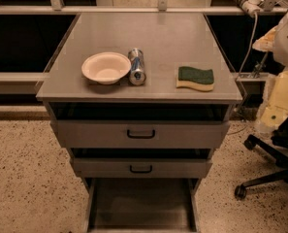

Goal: Place sponge into bottom drawer

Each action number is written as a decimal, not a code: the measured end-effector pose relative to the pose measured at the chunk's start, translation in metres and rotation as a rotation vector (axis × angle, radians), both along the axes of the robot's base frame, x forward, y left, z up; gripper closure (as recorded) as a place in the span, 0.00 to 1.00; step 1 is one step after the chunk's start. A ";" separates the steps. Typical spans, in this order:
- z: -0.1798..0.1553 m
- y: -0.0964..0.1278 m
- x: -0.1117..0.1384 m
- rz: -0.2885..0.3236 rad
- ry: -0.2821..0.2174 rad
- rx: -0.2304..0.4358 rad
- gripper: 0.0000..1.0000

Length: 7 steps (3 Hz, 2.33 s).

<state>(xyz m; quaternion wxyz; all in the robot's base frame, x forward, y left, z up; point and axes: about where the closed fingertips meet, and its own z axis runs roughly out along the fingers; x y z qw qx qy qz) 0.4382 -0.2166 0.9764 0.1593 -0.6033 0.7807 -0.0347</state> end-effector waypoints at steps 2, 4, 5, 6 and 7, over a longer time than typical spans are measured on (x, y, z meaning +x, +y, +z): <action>0.002 0.004 0.013 0.019 -0.009 0.004 0.00; 0.009 0.018 0.098 0.044 -0.015 0.030 0.00; 0.017 0.021 0.105 0.044 -0.045 0.040 0.00; 0.014 0.000 0.120 -0.064 -0.077 0.043 0.00; -0.007 -0.029 0.146 -0.193 -0.082 0.095 0.00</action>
Offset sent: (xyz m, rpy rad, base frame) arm 0.0278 0.0083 0.0001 0.0090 0.0019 0.0448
